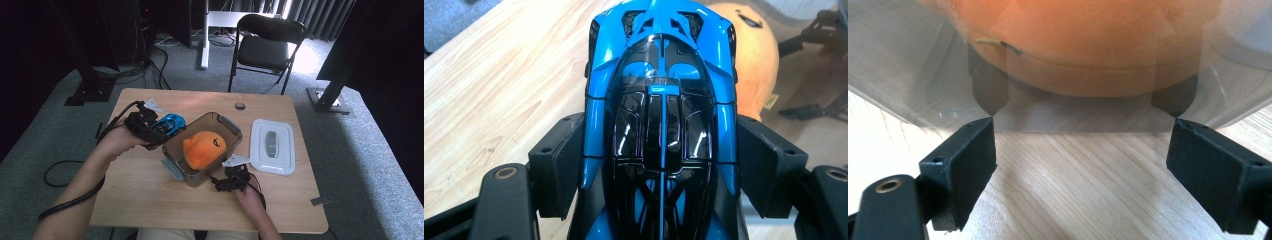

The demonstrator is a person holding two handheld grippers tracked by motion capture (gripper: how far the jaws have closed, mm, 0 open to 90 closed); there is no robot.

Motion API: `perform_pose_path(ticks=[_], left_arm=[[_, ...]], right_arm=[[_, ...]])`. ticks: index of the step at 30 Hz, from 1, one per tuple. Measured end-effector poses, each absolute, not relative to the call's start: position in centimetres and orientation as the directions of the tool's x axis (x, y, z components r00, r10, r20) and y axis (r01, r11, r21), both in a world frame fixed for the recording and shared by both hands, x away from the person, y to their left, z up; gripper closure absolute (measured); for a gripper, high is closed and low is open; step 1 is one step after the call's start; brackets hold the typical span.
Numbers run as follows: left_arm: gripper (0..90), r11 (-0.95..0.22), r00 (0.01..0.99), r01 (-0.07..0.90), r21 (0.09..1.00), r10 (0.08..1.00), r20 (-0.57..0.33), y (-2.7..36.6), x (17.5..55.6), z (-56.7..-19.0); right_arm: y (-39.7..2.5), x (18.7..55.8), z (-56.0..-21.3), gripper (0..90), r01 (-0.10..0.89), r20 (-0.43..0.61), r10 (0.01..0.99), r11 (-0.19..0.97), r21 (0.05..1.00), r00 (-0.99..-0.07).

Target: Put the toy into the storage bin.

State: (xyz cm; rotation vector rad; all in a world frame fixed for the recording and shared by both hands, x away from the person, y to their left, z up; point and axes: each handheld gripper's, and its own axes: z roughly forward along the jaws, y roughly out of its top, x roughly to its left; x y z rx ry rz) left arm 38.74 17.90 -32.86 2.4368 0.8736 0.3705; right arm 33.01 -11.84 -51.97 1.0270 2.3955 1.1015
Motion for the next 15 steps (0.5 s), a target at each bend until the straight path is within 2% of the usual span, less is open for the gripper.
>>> perform_pose_path(ticks=[15], left_arm=[[28.4,-0.678,0.788,0.488,0.549,0.613,0.056,13.6,40.2,-33.6]], right_arm=[[-11.7,32.8,-52.5,12.2,0.489,0.021,0.729,0.438,0.754,-0.685]])
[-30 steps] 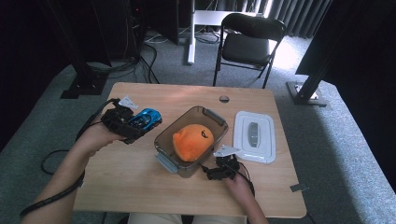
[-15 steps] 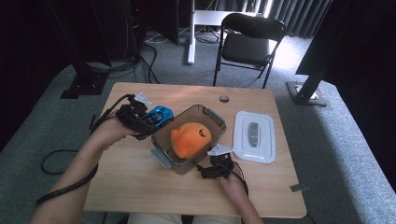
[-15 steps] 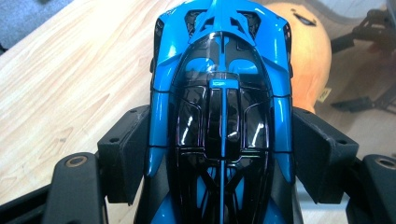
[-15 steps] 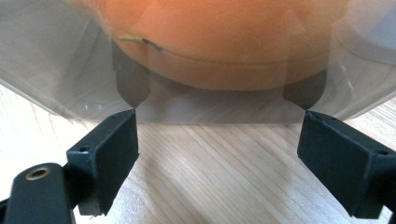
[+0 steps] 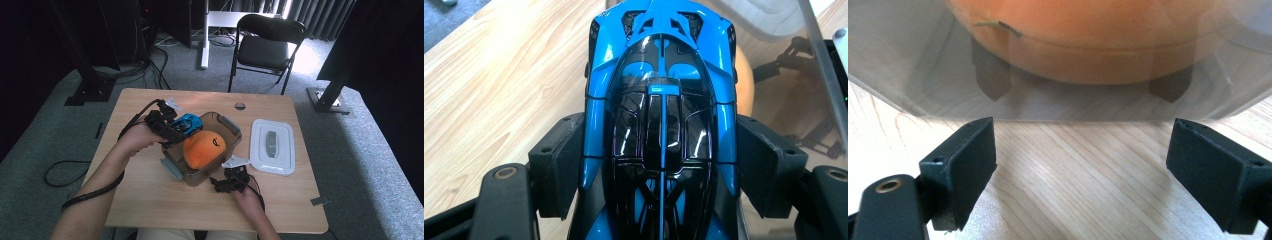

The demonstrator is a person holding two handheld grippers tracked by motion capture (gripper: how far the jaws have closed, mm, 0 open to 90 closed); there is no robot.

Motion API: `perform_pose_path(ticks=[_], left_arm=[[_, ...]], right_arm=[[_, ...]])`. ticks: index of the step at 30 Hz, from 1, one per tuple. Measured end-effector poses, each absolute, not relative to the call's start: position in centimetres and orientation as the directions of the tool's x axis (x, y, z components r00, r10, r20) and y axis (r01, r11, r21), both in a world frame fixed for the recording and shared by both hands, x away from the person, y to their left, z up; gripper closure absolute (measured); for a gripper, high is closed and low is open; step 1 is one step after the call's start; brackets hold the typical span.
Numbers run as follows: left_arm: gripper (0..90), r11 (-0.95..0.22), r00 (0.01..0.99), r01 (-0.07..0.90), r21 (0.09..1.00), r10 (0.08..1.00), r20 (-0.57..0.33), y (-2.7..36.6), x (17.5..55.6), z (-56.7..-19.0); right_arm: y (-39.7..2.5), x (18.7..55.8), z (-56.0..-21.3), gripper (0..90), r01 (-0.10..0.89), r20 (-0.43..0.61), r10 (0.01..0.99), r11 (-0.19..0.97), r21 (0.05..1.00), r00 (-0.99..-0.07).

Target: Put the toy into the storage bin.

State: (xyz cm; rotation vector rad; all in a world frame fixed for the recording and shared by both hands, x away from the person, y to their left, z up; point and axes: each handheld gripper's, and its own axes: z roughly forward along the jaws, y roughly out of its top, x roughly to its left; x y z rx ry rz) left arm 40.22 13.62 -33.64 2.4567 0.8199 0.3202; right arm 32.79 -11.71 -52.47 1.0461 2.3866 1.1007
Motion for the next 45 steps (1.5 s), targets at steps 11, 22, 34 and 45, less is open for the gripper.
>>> perform_pose_path(ticks=[11,22,34,45], left_arm=[[28.4,-0.691,0.804,0.486,0.535,0.593,0.037,11.7,41.2,-34.9],[28.4,-0.705,0.809,0.496,0.508,0.587,0.024,10.3,42.0,-36.8],[28.3,-0.727,0.803,0.497,0.474,0.592,0.067,9.1,42.4,-38.6],[27.9,-0.757,0.814,0.476,0.448,0.572,0.100,8.8,41.9,-38.9]], right_arm=[[-12.3,32.6,-52.4,12.2,0.490,0.040,0.730,0.416,0.766,-0.683],[-12.5,32.6,-52.4,12.2,0.493,0.046,0.729,0.414,0.765,-0.683],[-12.6,32.6,-52.4,12.3,0.492,0.047,0.726,0.415,0.765,-0.686],[-12.6,32.6,-52.4,12.2,0.492,0.048,0.726,0.414,0.766,-0.686]])
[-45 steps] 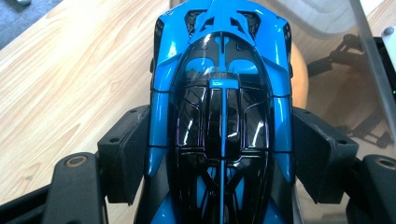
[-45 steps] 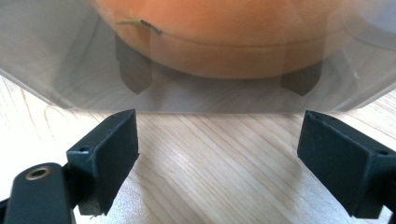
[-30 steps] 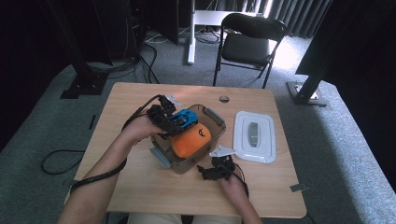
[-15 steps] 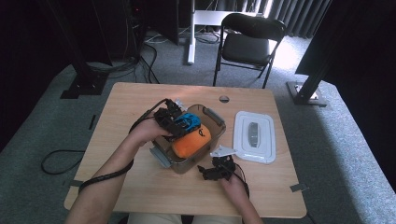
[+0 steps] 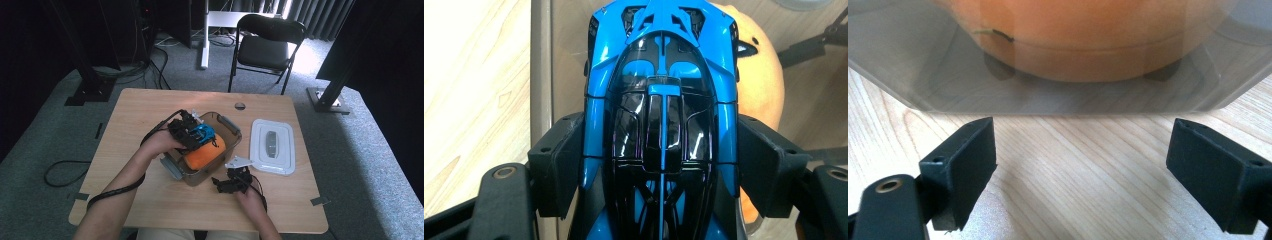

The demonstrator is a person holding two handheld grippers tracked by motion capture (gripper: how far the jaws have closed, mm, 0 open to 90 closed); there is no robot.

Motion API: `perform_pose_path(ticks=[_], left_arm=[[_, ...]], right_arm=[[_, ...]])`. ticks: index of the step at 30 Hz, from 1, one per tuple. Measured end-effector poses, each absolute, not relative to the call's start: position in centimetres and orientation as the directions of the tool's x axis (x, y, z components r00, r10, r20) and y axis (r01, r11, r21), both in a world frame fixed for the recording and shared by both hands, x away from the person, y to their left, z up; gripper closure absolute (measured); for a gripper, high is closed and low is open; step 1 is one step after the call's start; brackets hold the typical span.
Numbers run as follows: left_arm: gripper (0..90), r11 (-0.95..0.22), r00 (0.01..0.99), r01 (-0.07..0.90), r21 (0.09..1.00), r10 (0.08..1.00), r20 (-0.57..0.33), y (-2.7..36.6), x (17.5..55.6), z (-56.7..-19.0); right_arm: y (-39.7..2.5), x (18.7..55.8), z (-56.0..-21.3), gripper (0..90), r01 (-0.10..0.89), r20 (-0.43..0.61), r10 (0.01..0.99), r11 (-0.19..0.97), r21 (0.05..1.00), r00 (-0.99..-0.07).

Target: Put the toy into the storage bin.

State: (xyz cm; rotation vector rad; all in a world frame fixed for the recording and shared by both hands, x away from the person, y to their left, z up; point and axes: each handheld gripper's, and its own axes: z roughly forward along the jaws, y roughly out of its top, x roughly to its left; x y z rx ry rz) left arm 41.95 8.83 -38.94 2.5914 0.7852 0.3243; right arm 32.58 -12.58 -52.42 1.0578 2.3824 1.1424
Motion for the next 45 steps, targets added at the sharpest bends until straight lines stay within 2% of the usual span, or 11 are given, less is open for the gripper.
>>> perform_pose_path(ticks=[3,10,14,16,18,23,37,45], left_arm=[[27.6,-0.752,0.817,0.477,0.455,0.571,0.087,9.2,41.7,-38.9],[20.6,-0.731,0.820,0.492,0.473,0.572,0.032,10.0,41.5,-38.7],[10.4,-0.732,0.829,0.483,0.480,0.559,0.018,10.3,41.1,-38.6],[8.7,-0.728,0.827,0.480,0.490,0.562,0.025,10.3,40.9,-38.4],[1.7,-0.722,0.826,0.481,0.497,0.563,0.018,10.4,40.8,-38.1],[1.6,-0.714,0.812,0.478,0.512,0.581,0.052,11.6,40.8,-37.5],[1.7,-0.643,0.779,0.471,0.604,0.624,0.057,15.8,40.4,-36.9],[1.7,-0.613,0.758,0.497,0.614,0.651,0.038,18.4,40.4,-37.5]], right_arm=[[-12.6,32.6,-52.4,12.2,0.491,0.048,0.725,0.415,0.766,-0.687],[-12.5,32.6,-52.4,12.2,0.492,0.046,0.726,0.417,0.764,-0.687],[-12.5,32.6,-52.4,12.2,0.491,0.044,0.725,0.419,0.764,-0.687],[-12.5,32.6,-52.4,12.2,0.490,0.043,0.725,0.419,0.764,-0.688],[-12.5,32.6,-52.4,12.3,0.491,0.042,0.725,0.421,0.763,-0.688],[-12.5,32.5,-52.4,12.2,0.491,0.044,0.723,0.422,0.762,-0.689],[-12.4,32.5,-52.4,12.2,0.492,0.039,0.724,0.426,0.759,-0.689],[-12.4,32.5,-52.4,12.3,0.495,0.042,0.726,0.424,0.758,-0.687]])
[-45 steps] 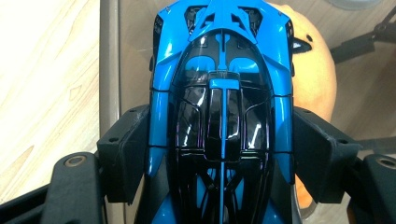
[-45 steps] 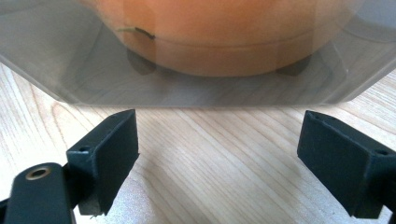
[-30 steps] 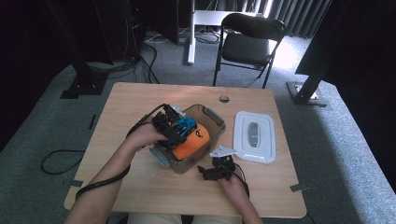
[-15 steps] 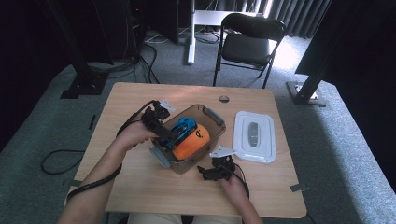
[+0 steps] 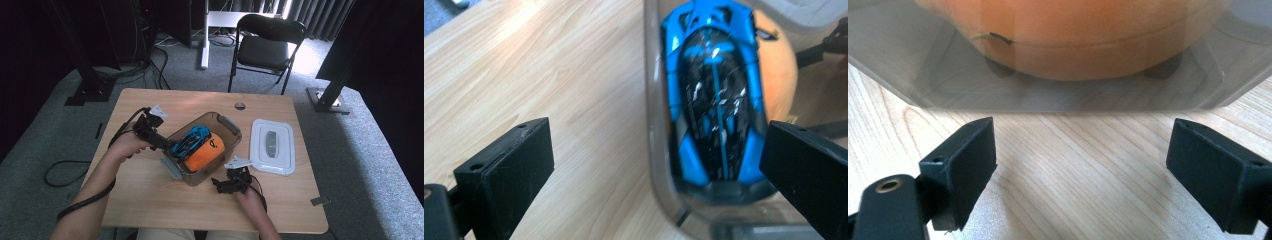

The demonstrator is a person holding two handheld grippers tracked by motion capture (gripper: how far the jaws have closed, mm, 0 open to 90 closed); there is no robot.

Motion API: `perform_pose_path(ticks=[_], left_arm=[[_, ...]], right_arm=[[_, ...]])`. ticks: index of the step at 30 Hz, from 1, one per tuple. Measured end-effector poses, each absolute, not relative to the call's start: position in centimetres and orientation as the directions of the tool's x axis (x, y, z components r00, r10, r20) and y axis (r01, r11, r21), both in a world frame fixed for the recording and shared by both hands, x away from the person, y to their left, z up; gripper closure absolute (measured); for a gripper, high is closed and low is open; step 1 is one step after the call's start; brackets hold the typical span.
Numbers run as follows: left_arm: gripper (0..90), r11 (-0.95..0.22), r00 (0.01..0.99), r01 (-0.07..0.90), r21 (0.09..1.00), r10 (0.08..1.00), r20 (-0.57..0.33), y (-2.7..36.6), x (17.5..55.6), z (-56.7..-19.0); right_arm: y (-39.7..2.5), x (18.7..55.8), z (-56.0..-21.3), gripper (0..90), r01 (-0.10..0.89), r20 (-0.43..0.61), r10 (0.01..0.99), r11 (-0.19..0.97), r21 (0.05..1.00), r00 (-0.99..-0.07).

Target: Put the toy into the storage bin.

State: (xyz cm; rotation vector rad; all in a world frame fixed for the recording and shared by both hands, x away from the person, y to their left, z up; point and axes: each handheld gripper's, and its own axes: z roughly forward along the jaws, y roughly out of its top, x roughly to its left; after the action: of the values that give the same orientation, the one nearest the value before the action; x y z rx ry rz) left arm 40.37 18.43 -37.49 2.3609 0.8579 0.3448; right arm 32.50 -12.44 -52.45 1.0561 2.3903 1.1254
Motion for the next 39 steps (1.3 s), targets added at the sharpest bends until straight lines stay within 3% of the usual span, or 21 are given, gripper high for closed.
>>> perform_pose_path(ticks=[25,34,39], left_arm=[[2.0,-0.517,0.684,0.529,0.673,0.729,0.023,24.3,40.6,-40.9],[2.0,-0.420,0.650,0.570,0.706,0.756,-0.074,25.4,42.8,-45.2],[2.0,-0.427,0.639,0.571,0.702,0.767,-0.053,24.9,43.7,-47.1]], right_arm=[[-12.5,32.5,-52.4,12.2,0.502,0.049,0.728,0.420,0.756,-0.684],[-13.1,32.4,-52.0,12.2,0.497,0.053,0.739,0.396,0.772,-0.672],[-13.6,32.5,-51.9,12.2,0.503,0.058,0.749,0.384,0.774,-0.660]])
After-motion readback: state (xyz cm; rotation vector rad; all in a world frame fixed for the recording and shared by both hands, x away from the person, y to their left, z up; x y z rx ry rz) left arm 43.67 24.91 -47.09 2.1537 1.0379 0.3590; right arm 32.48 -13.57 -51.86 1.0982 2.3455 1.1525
